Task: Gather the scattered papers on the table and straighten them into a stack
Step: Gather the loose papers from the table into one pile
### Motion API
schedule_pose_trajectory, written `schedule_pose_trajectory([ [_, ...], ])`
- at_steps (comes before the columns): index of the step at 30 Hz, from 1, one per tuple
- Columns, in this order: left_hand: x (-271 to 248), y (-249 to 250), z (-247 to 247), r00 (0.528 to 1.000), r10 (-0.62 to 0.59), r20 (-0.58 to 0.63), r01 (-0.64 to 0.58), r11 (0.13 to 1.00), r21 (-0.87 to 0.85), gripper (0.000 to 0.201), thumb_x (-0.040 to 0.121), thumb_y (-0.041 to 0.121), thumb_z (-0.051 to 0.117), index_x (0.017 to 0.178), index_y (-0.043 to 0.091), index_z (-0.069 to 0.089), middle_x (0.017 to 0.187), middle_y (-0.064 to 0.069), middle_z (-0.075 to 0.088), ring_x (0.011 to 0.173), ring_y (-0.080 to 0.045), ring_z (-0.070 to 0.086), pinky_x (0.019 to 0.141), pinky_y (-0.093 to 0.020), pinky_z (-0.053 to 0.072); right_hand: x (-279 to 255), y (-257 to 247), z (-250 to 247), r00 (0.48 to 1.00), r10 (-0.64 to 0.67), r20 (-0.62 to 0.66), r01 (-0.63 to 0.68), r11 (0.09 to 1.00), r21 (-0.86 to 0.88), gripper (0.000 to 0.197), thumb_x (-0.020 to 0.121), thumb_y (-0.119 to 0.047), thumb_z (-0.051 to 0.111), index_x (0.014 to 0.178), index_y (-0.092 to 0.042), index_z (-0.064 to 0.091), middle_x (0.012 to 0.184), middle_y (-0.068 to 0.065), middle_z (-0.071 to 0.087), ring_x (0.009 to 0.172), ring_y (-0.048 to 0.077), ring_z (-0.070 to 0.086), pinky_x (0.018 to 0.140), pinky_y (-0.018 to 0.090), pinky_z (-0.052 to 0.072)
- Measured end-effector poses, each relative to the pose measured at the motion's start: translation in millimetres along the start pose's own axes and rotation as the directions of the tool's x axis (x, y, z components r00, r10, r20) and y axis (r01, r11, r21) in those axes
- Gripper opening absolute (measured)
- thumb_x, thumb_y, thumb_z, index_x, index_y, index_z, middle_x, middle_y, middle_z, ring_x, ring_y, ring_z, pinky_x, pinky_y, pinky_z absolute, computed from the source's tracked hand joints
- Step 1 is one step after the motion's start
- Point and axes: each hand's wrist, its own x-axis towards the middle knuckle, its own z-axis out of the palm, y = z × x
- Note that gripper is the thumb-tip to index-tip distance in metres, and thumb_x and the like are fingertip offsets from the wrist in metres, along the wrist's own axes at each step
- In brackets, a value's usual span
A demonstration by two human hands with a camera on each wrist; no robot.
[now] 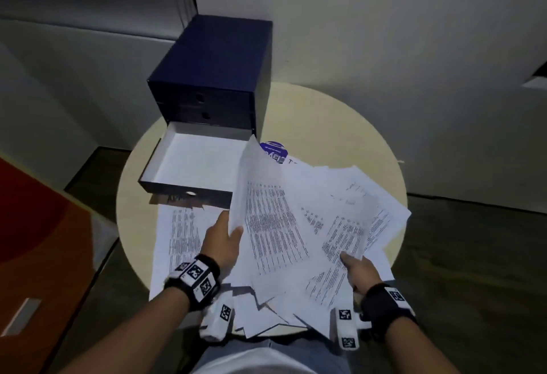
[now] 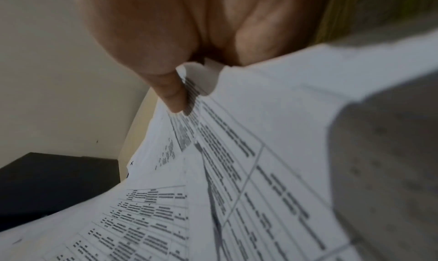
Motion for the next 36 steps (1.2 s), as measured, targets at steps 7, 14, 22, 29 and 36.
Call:
schedule_pose_trajectory([
  [7, 10, -12, 22, 0.946, -0.027, 0.324, -0.066, 0.961, 0.270, 0.055, 0.096, 0.010, 0.052, 0.143, 0.022, 0.027, 0.125, -0.015, 0.059, 0.102, -0.026, 0.058, 0.081, -0.029, 0.045, 0, 6, -9, 0.998, -0.059, -0.037, 0.057, 0.997, -0.042, 0.013, 0.098, -0.013, 0.053, 0.099, -0.001, 0.054, 0.068, 0.011, 0.054, 0.059, 0.025, 0.051, 0.062, 0.033, 0.040],
  [14, 28, -23, 25, 0.977, -0.122, 0.177, 0.079, 0.970, 0.231, 0.045, 0.097, 0.006, 0.046, 0.140, 0.019, 0.037, 0.113, -0.020, 0.059, 0.076, -0.020, 0.054, 0.060, -0.025, 0.046, 1, 19, -11, 1.000, 0.006, -0.019, -0.001, 0.966, 0.258, 0.081, 0.091, -0.031, 0.067, 0.151, -0.003, 0.021, 0.136, 0.013, 0.056, 0.124, 0.027, 0.055, 0.108, 0.043, 0.038],
  [22, 30, -30, 45, 0.971, -0.215, 0.104, 0.201, 0.971, 0.132, 0.062, 0.096, 0.001, 0.038, 0.152, 0.020, 0.021, 0.138, -0.021, 0.048, 0.098, -0.032, 0.062, 0.066, -0.037, 0.053, -11, 21, -19, 0.998, -0.060, -0.011, 0.060, 0.997, 0.040, 0.025, 0.097, -0.006, 0.053, 0.122, -0.006, 0.059, 0.113, 0.012, 0.069, 0.105, 0.034, 0.065, 0.095, 0.043, 0.050],
  [29, 37, -36, 47, 0.941, -0.247, 0.233, 0.215, 0.964, 0.154, 0.035, 0.097, 0.004, 0.035, 0.131, 0.010, 0.037, 0.102, -0.019, 0.055, 0.069, -0.020, 0.040, 0.057, -0.028, 0.033, -14, 18, -27, 0.994, -0.108, -0.015, 0.109, 0.987, 0.117, 0.036, 0.091, -0.021, 0.067, 0.125, -0.014, 0.060, 0.111, 0.004, 0.073, 0.104, 0.026, 0.068, 0.098, 0.048, 0.051],
  [36, 19, -16, 52, 0.966, -0.123, 0.228, 0.095, 0.987, 0.128, 0.023, 0.098, 0.004, 0.033, 0.088, 0.024, 0.039, 0.073, -0.007, 0.044, 0.057, -0.020, 0.042, 0.049, -0.024, 0.037, -14, 12, -22, 0.992, -0.087, -0.093, 0.096, 0.990, 0.107, 0.016, 0.095, -0.010, 0.058, 0.109, -0.003, 0.061, 0.042, -0.006, 0.053, 0.030, 0.007, 0.043, 0.038, 0.019, 0.035],
])
